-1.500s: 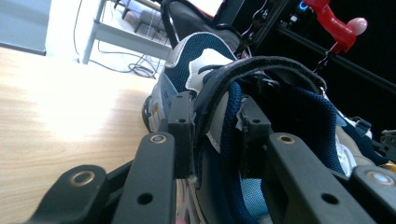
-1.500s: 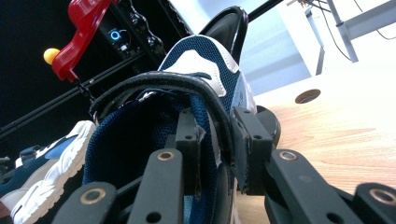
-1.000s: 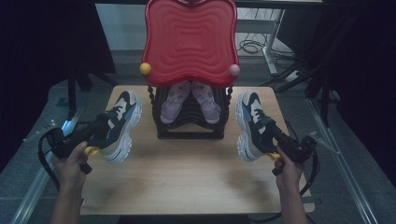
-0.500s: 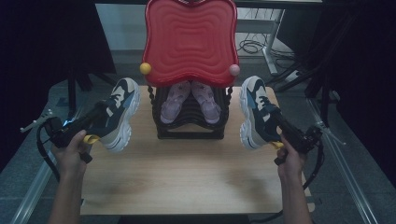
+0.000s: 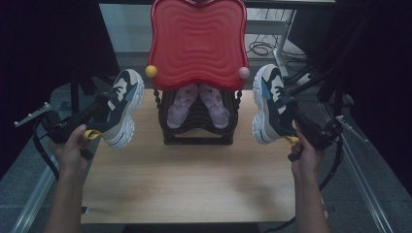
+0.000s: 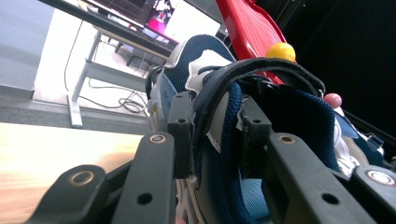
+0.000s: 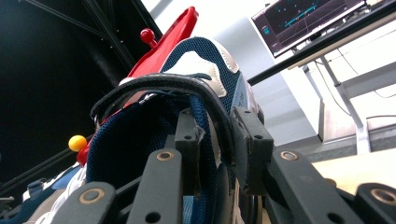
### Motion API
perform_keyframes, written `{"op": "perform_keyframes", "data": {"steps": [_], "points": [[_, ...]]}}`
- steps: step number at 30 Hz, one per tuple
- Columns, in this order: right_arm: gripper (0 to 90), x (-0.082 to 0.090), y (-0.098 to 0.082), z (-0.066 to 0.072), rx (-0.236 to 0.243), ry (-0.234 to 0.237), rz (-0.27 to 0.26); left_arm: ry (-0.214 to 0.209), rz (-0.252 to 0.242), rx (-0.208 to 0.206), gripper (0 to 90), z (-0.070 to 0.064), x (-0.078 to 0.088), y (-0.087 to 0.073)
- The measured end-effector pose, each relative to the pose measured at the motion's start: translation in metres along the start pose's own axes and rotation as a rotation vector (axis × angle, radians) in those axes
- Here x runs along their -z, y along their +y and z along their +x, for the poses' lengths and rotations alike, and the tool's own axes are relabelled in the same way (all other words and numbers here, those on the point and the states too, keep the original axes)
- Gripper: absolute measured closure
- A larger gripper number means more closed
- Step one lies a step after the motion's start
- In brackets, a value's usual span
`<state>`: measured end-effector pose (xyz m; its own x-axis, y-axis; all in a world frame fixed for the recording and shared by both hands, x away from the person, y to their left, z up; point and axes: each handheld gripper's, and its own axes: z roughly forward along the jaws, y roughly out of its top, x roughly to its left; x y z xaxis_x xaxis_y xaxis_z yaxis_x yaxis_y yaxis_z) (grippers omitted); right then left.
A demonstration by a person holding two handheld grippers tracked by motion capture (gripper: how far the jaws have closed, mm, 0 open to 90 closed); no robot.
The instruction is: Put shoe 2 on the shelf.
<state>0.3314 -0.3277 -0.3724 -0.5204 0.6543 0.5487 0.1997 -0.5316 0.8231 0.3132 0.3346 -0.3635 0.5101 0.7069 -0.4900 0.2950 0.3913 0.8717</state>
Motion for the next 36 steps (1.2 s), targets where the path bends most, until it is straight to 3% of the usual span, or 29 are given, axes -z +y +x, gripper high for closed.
{"op": "perform_keyframes", "data": {"steps": [13,25,36], "points": [[73.5,-0.01,0.024,0.013,0.033,0.0,-0.009,-0.011,-0.047,0.001,71.3,-0.003,-0.005,0.024],[73.3,-0.026,0.044,0.02,0.063,0.005,0.014,-0.019,-0.081,0.003,71.3,-0.01,-0.015,0.041],[73.3,-0.031,0.062,0.027,0.076,0.017,-0.008,-0.033,-0.1,0.004,71.3,-0.019,-0.026,0.06]]}}
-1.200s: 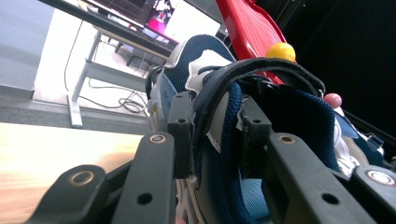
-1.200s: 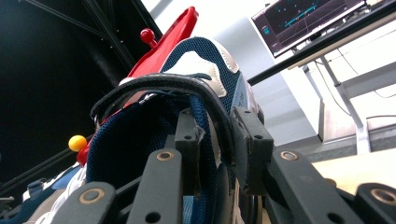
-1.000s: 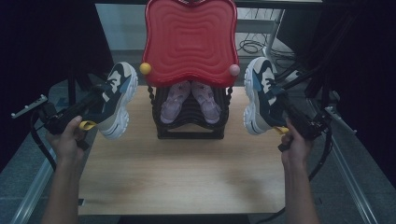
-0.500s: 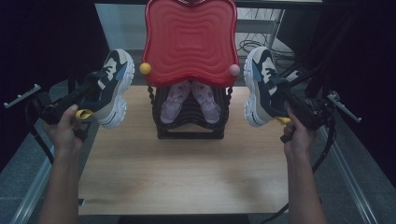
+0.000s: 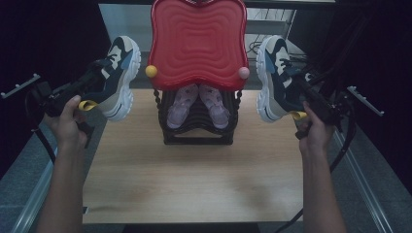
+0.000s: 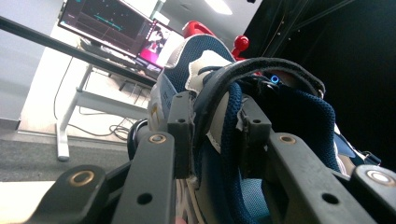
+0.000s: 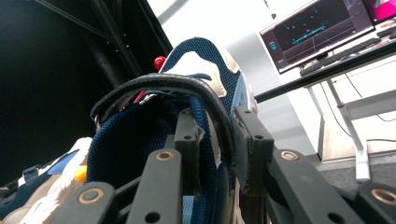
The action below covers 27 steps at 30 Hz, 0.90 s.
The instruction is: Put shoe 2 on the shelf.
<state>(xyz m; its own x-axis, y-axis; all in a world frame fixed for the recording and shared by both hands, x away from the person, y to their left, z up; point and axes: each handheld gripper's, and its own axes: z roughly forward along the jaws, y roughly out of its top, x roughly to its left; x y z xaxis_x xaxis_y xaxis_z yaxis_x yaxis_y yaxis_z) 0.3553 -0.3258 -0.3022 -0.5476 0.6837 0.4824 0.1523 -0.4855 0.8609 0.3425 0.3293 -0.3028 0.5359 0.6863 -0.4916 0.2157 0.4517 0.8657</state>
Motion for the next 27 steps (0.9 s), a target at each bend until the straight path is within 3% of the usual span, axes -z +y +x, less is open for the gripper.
{"op": "perform_keyframes", "data": {"steps": [13,27], "points": [[73.2,-0.006,0.015,0.011,0.001,0.017,-0.015,-0.016,-0.013,0.009,71.3,-0.01,-0.011,0.019],[73.2,-0.03,0.032,0.035,0.006,0.059,-0.013,-0.045,-0.022,-0.027,71.4,-0.042,-0.035,0.046]]}}
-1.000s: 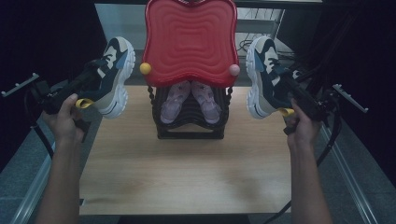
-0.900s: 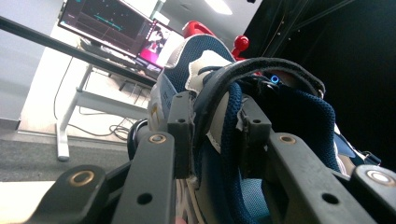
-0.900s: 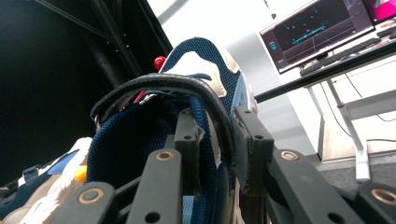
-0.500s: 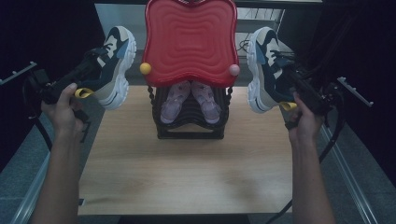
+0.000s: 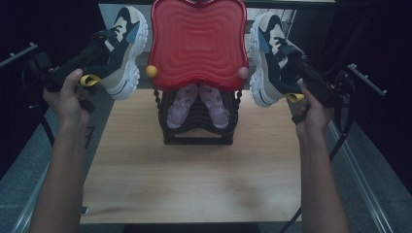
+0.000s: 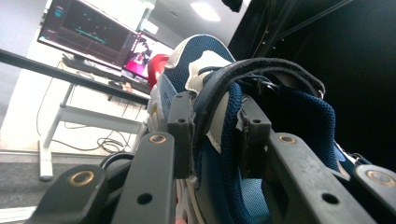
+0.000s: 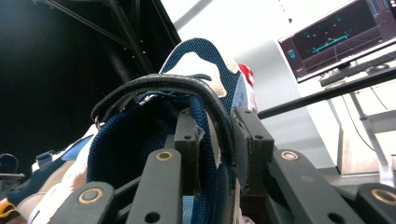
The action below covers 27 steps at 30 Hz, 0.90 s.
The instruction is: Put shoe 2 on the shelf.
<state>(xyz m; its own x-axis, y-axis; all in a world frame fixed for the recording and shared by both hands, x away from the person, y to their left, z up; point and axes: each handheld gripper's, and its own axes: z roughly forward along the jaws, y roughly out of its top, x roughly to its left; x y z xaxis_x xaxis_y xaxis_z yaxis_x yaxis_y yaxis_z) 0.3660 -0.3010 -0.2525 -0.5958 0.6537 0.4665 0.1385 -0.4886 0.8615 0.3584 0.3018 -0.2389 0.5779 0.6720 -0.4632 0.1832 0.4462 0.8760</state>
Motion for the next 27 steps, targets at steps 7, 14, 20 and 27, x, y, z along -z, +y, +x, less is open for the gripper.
{"op": "perform_keyframes", "data": {"steps": [7,14,20,27], "points": [[73.2,-0.022,0.01,0.016,0.01,0.022,0.017,-0.017,0.01,-0.021,71.4,-0.013,-0.026,0.005],[73.2,-0.045,0.017,0.032,0.013,0.029,0.025,-0.028,0.023,-0.025,71.3,-0.023,-0.053,0.007],[73.1,-0.069,0.021,0.044,0.031,0.036,0.047,-0.041,0.032,-0.002,71.3,-0.022,-0.068,0.005],[73.1,-0.092,0.016,0.051,0.033,0.048,0.077,-0.045,0.038,0.002,71.3,-0.018,-0.078,0.005]]}}
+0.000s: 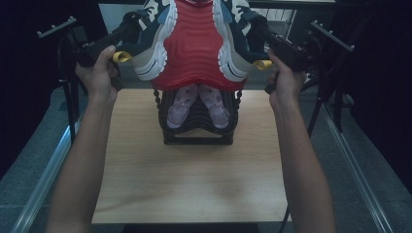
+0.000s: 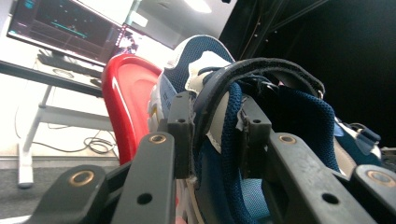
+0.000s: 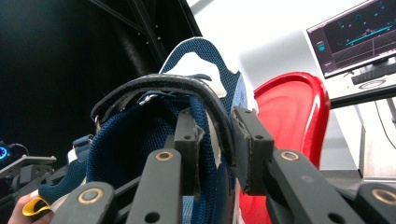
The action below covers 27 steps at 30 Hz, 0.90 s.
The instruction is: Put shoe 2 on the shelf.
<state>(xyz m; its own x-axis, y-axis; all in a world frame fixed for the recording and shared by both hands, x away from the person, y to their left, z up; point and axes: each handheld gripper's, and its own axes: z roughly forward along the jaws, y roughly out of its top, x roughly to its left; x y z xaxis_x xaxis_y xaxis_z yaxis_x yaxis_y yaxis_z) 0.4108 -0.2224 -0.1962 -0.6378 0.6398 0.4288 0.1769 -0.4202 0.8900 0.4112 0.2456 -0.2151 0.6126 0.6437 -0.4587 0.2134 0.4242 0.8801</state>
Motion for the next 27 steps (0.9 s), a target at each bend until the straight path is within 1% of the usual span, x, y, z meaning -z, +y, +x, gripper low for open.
{"op": "perform_keyframes", "data": {"steps": [4,8,12,15,18,20,23,25,27], "points": [[73.1,-0.01,-0.001,0.0,0.001,-0.002,0.015,0.006,0.003,-0.003,71.3,0.001,-0.004,0.003],[73.1,-0.017,-0.003,-0.003,-0.001,-0.01,0.029,0.002,0.009,-0.007,71.3,0.0,-0.01,0.005],[73.1,-0.025,-0.003,-0.005,0.001,-0.021,0.042,0.007,0.021,-0.018,71.3,-0.002,-0.019,0.005],[73.1,-0.031,-0.002,-0.006,0.005,-0.029,0.053,0.022,0.032,-0.028,71.3,-0.004,-0.029,0.005],[73.0,-0.038,-0.003,-0.007,0.023,-0.047,0.068,0.037,0.049,-0.052,71.2,-0.007,-0.037,0.004],[72.9,-0.043,-0.003,-0.007,0.034,-0.06,0.078,0.038,0.052,-0.054,71.1,-0.008,-0.042,0.003],[72.9,-0.053,-0.005,-0.006,0.08,-0.076,0.088,0.058,0.063,-0.06,71.3,-0.01,-0.051,0.002],[72.7,-0.059,-0.007,-0.006,0.087,-0.089,0.103,0.079,0.074,-0.087,71.2,-0.012,-0.057,0.001],[72.7,-0.064,-0.01,-0.005,0.096,-0.097,0.119,0.078,0.079,-0.099,71.1,-0.016,-0.062,-0.001]]}}
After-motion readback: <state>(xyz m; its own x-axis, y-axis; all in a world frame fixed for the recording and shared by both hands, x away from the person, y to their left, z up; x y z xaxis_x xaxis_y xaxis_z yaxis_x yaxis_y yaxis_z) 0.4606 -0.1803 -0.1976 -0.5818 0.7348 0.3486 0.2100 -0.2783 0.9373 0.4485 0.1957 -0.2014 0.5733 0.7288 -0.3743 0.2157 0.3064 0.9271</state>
